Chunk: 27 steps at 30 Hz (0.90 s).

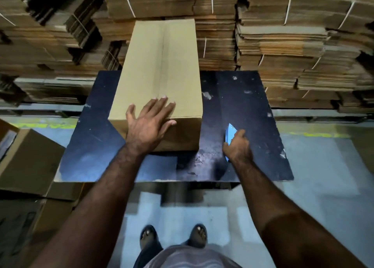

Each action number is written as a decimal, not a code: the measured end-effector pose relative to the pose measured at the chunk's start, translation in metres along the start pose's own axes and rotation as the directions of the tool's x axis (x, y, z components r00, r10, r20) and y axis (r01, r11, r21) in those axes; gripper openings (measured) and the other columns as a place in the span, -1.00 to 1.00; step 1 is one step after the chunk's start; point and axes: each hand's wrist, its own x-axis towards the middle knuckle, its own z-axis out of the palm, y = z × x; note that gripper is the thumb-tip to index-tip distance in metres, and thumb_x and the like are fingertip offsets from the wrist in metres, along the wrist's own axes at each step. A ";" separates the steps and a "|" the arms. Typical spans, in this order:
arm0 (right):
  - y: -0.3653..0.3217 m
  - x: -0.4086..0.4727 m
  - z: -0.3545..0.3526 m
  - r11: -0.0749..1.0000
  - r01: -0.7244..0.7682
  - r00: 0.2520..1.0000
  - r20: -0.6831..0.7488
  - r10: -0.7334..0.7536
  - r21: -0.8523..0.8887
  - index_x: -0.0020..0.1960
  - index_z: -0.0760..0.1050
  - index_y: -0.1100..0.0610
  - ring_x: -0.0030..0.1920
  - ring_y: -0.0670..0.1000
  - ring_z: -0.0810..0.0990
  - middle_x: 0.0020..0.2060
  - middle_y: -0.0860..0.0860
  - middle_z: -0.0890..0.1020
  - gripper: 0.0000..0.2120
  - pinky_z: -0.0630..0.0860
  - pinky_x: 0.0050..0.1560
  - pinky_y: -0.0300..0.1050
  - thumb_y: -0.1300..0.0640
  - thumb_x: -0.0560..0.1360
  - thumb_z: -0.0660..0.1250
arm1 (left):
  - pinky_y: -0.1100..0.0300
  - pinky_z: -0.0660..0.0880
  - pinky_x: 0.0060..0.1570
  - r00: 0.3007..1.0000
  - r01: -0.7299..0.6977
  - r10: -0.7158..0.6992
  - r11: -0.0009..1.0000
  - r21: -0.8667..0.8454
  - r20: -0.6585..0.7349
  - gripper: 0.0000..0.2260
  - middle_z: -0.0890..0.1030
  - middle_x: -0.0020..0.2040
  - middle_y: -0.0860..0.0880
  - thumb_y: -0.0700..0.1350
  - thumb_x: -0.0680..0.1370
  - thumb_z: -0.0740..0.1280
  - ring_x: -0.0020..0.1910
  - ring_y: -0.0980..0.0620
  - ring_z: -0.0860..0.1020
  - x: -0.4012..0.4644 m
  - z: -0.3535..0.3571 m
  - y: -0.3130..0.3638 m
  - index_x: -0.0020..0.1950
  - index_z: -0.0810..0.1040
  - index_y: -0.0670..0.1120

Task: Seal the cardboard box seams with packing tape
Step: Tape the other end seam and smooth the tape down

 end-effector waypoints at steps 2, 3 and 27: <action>0.013 0.008 0.015 0.998 -0.003 0.997 0.074 0.007 -0.057 0.31 0.26 0.27 0.16 0.28 0.55 0.15 0.26 0.57 -0.41 0.49 0.05 0.02 0.03 0.44 0.43 | -0.33 0.12 0.40 1.000 -0.002 0.001 1.000 0.007 0.011 -0.50 0.27 0.58 0.15 0.28 0.63 0.02 0.54 0.04 0.28 0.001 0.001 -0.001 0.57 0.24 0.23; 0.015 0.013 0.023 0.997 0.011 0.996 0.088 -0.005 -0.070 0.31 0.25 0.28 0.17 0.27 0.55 0.15 0.26 0.57 -0.40 0.47 0.06 0.01 0.04 0.44 0.44 | -0.33 0.12 0.40 1.000 -0.005 0.005 1.000 0.012 0.012 -0.50 0.26 0.59 0.15 0.27 0.64 0.02 0.55 0.04 0.28 0.001 0.001 -0.001 0.57 0.23 0.23; -0.149 -0.118 -0.144 0.113 0.072 0.946 -0.032 -0.324 0.991 0.16 0.47 0.21 -0.19 0.03 0.60 -0.15 0.09 0.63 -0.43 0.50 -0.16 -0.04 0.14 0.19 0.51 | 0.26 0.51 0.02 0.959 0.052 -0.253 0.591 -0.805 -0.124 -0.69 0.70 0.08 0.12 0.16 0.61 0.30 0.12 0.15 0.61 -0.008 -0.122 -0.021 0.17 0.67 0.00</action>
